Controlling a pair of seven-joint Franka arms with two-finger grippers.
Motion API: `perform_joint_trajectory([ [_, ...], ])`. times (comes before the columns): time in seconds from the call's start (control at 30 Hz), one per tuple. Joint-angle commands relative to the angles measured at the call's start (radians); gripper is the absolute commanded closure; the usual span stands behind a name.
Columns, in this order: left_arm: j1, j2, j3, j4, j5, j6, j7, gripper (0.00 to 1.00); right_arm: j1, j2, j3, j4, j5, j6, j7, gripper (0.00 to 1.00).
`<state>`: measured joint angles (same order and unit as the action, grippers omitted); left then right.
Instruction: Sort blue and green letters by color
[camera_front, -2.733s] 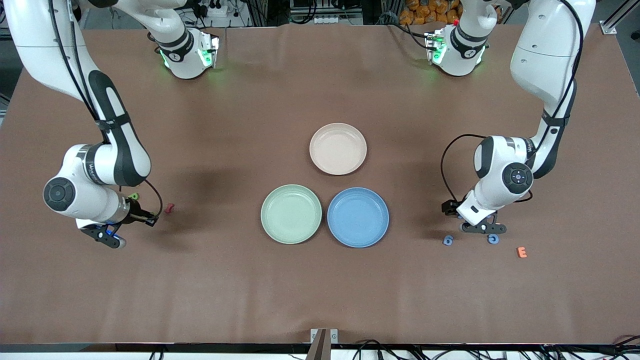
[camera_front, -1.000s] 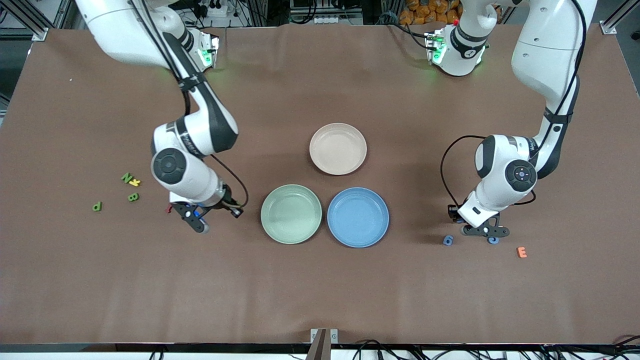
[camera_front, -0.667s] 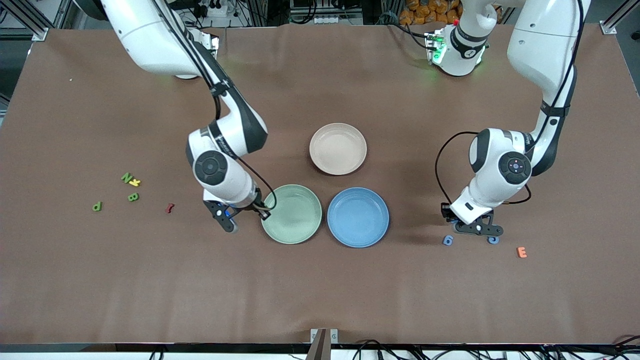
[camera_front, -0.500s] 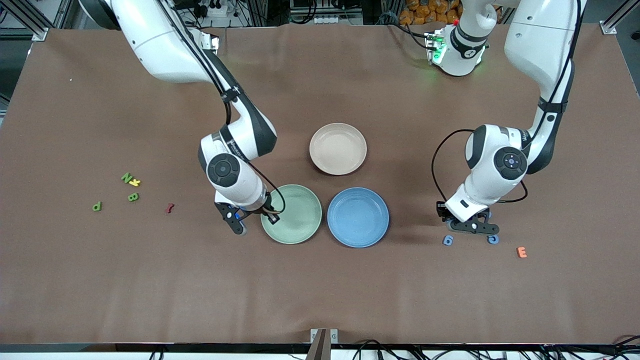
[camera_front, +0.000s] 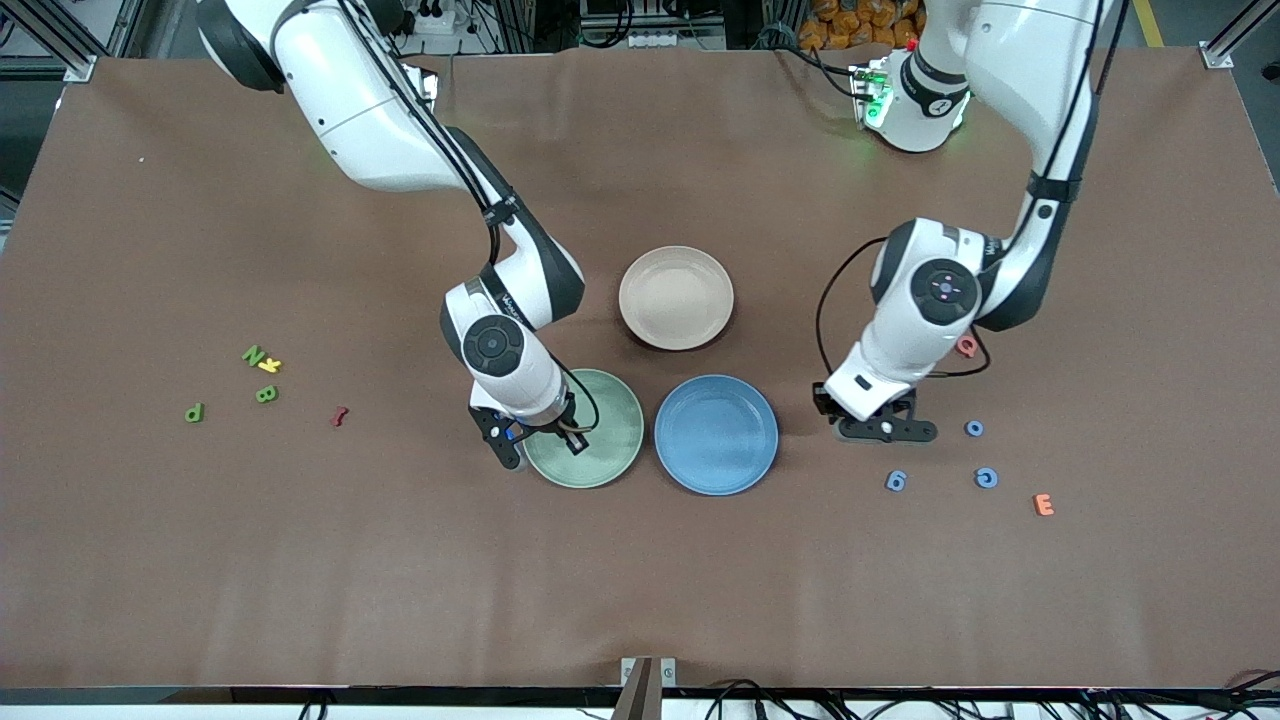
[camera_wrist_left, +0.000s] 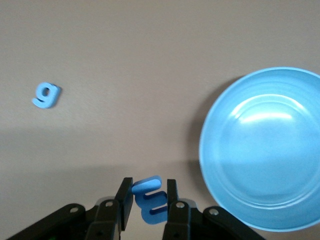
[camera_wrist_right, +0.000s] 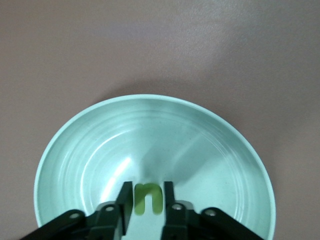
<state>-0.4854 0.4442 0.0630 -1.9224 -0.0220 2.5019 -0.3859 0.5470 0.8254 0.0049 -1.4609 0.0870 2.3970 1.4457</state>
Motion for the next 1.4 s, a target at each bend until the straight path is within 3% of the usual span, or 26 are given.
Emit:
perform_joint_trajectory([
  [0.0,-0.059,-0.019,0.031,-0.009,-0.003,-0.014,-0.077,0.95,0.007,0.011,-0.013,0.033,-0.004,-0.012,0.021,0.07],
  [0.3,-0.143,-0.004,0.057,0.006,-0.003,-0.014,-0.189,0.95,-0.007,-0.034,-0.028,0.02,-0.006,-0.032,0.002,0.03],
  [0.57,-0.176,0.03,0.055,0.048,-0.003,-0.014,-0.258,0.95,-0.033,-0.086,-0.072,-0.007,-0.006,-0.154,-0.143,0.03],
  [1.2,-0.188,0.166,0.055,0.227,-0.006,-0.017,-0.307,0.95,-0.222,-0.295,-0.072,-0.251,-0.004,-0.145,-0.497,0.03],
  [1.37,-0.186,0.208,0.055,0.273,-0.007,-0.017,-0.312,0.95,-0.28,-0.339,-0.074,-0.35,-0.003,-0.061,-0.539,0.03],
])
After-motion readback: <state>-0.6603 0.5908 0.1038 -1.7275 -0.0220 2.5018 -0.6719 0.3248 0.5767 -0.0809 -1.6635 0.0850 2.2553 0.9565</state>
